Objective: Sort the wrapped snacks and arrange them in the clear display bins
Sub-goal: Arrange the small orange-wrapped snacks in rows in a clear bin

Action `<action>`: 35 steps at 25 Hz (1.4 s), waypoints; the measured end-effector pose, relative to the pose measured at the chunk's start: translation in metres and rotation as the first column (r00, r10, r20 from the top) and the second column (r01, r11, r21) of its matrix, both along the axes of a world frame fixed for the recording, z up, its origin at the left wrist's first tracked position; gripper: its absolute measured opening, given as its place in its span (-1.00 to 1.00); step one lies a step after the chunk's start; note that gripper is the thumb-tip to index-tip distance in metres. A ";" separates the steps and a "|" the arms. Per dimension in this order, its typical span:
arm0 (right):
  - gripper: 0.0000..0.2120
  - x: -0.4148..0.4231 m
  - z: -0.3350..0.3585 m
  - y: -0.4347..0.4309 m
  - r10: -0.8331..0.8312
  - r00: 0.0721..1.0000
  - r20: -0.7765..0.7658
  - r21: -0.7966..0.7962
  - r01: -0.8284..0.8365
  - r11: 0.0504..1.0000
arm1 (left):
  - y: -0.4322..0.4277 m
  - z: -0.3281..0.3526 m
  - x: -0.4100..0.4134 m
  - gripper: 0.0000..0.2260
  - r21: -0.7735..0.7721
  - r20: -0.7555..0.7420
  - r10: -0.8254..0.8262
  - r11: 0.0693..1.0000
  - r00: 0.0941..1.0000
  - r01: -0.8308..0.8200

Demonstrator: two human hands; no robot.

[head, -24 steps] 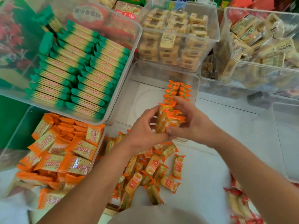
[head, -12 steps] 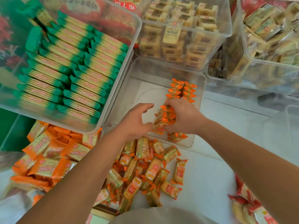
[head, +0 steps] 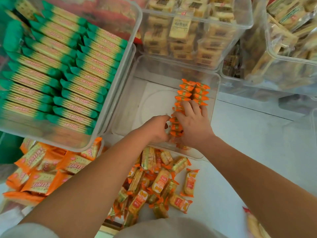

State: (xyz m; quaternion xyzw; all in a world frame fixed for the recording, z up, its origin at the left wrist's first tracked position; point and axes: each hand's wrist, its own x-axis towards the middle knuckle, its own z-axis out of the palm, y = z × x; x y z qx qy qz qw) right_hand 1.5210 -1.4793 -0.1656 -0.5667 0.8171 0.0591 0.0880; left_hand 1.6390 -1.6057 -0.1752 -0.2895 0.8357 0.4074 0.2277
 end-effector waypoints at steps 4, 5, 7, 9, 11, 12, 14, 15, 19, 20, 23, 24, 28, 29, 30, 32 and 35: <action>-0.38 -0.014 0.027 0.033 -0.077 0.976 0.205 -0.336 0.144 0.931 | 0.008 -0.003 -0.008 -0.52 0.083 -0.063 0.106 0.991 0.992 -0.100; -0.47 -0.013 0.033 0.049 -0.113 0.959 0.261 -0.404 0.215 0.889 | 0.010 -0.004 -0.008 -0.53 0.091 -0.064 0.123 0.989 0.990 -0.117; -0.64 0.000 0.044 0.083 -0.249 0.884 0.395 -0.434 0.418 0.798 | 0.012 -0.001 -0.008 -0.52 0.097 -0.060 0.145 0.986 0.988 -0.139; -0.78 0.022 0.044 0.119 -0.410 0.747 0.523 -0.348 0.627 0.697 | 0.014 0.008 -0.009 -0.46 0.069 -0.034 0.139 0.988 0.990 -0.136; -0.81 0.049 0.026 0.149 -0.545 0.588 0.598 -0.161 0.754 0.637 | 0.013 0.020 -0.005 -0.38 0.001 -0.006 0.135 0.991 0.991 -0.135; -0.79 0.062 0.012 0.161 -0.611 0.508 0.607 -0.022 0.780 0.626 | 0.013 0.026 0.000 -0.35 -0.032 -0.002 0.157 0.987 0.988 -0.157; -0.70 0.089 -0.013 0.173 -0.734 0.378 0.565 0.268 0.757 0.596 | 0.016 0.039 0.015 -0.33 -0.097 -0.036 0.210 0.972 0.977 -0.212; -0.62 0.098 -0.024 0.175 -0.776 0.331 0.537 0.369 0.735 0.569 | 0.020 0.045 0.024 -0.36 -0.127 -0.081 0.236 0.961 0.968 -0.245; -0.36 0.114 -0.045 0.165 -0.803 0.270 0.532 0.418 0.741 0.526 | 0.043 0.063 0.063 -0.61 -0.186 -0.360 0.275 0.915 0.892 -0.357; -0.35 0.113 -0.048 0.163 -0.793 0.237 0.561 0.404 0.758 0.512 | 0.048 0.065 0.070 -0.66 -0.182 -0.402 0.282 0.908 0.871 -0.378; -0.37 0.107 -0.042 0.168 -0.737 0.081 0.671 0.386 0.810 0.441 | 0.058 0.065 0.084 -0.75 -0.139 -0.461 0.331 0.889 0.824 -0.435; -0.42 0.104 -0.035 0.173 -0.721 0.052 0.691 0.365 0.836 0.410 | 0.060 0.064 0.086 -0.77 -0.115 -0.474 0.352 0.884 0.807 -0.453; -0.73 0.086 0.021 0.186 -0.500 -0.058 0.864 0.166 0.971 0.174 | 0.059 0.061 0.089 -0.80 -0.049 -0.482 0.394 0.880 0.783 -0.473; -0.75 0.081 0.041 0.185 -0.411 -0.044 0.910 0.102 0.987 0.122 | 0.058 0.060 0.088 -0.81 -0.045 -0.476 0.396 0.881 0.785 -0.471; -0.74 0.076 0.059 0.180 -0.370 0.013 0.929 0.027 0.994 0.103 | 0.057 0.060 0.085 -0.81 -0.041 -0.473 0.396 0.883 0.787 -0.468; -0.66 0.066 0.094 0.159 -0.320 0.143 0.937 -0.090 0.980 0.177 | 0.056 0.058 0.080 -0.82 -0.031 -0.473 0.398 0.884 0.786 -0.466; -0.59 0.056 0.117 0.102 -0.208 0.284 0.936 -0.178 0.891 0.417 | 0.050 0.056 0.076 -0.81 -0.033 -0.486 0.399 0.881 0.778 -0.472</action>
